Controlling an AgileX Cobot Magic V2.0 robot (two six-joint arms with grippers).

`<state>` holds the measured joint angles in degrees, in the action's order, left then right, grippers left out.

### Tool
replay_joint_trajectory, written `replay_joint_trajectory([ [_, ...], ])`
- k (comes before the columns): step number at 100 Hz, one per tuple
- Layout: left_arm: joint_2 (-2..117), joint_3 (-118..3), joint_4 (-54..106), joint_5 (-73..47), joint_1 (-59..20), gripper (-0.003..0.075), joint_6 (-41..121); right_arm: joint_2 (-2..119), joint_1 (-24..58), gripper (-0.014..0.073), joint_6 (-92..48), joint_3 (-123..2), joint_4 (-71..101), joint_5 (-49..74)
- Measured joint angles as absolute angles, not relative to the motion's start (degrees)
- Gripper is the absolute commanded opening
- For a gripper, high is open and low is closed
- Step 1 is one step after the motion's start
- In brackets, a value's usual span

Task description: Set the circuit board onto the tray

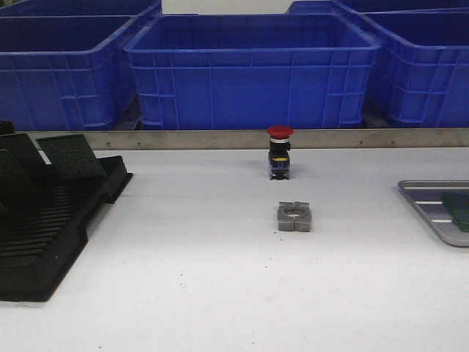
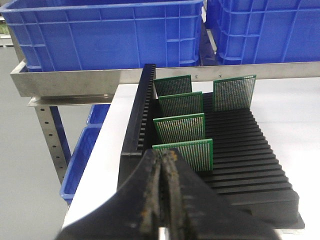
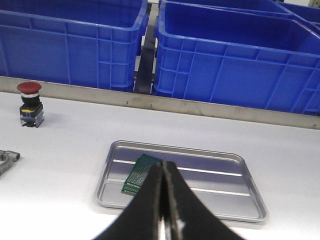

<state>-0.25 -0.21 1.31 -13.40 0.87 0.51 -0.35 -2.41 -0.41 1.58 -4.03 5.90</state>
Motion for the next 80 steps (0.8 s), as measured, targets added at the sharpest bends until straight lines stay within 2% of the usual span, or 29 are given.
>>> replay_joint_trajectory([
  [80, -0.3, -0.2, 1.3, -13.4, 0.9, -0.0017, 0.5, -0.5, -2.4, -0.006, 3.3, 1.6, -7.8, 5.8],
])
